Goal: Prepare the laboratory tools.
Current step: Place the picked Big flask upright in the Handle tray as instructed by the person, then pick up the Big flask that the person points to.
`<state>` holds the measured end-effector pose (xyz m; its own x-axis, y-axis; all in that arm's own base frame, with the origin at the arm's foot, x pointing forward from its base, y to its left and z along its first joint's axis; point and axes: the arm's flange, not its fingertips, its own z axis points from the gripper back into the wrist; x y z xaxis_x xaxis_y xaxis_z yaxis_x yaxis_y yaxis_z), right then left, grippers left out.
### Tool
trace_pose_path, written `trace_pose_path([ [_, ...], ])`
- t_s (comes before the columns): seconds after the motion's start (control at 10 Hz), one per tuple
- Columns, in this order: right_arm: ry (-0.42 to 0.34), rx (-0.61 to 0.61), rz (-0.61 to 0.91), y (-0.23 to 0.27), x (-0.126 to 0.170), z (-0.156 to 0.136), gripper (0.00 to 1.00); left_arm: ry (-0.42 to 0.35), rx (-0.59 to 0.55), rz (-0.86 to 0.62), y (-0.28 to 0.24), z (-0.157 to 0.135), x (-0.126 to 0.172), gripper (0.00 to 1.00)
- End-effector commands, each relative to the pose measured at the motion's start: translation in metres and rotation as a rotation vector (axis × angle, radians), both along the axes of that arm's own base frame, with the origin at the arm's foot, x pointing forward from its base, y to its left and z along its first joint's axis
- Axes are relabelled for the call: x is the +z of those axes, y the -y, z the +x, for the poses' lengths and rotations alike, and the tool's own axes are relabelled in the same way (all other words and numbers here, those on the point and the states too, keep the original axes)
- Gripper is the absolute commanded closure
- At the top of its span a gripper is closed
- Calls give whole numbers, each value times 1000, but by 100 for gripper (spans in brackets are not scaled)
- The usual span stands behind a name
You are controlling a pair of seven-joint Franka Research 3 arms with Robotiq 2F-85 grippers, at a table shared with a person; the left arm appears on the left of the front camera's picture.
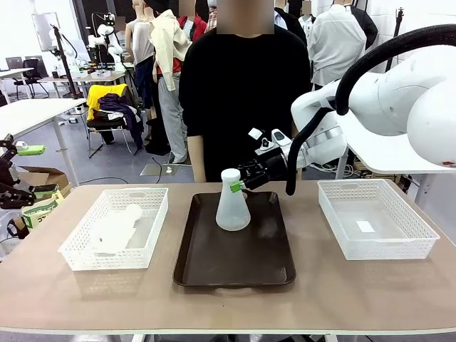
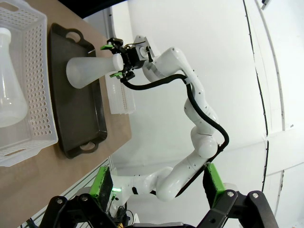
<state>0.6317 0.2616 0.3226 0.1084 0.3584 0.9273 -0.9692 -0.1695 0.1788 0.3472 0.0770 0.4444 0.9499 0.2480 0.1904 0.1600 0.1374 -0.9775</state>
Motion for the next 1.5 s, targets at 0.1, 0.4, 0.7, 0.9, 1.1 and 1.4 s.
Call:
trace_pose_path([
  [0.1,20,-71,-110,18,26,-17,0,10,-8,0,-1,-2,0,0],
  [0.4,9,-11,-32,6,7,-2,0,10,-8,0,-1,-2,0,0],
  [0.7,9,-11,-32,6,7,-2,0,10,-8,0,-1,-2,0,0],
  [0.9,9,-11,-32,6,7,-2,0,10,-8,0,-1,-2,0,0],
  [1.1,5,-22,-44,6,6,-5,0,10,-8,0,-1,-2,0,0],
  [1.4,-4,-46,-109,18,24,-11,0,10,-8,0,-1,-2,0,0],
])
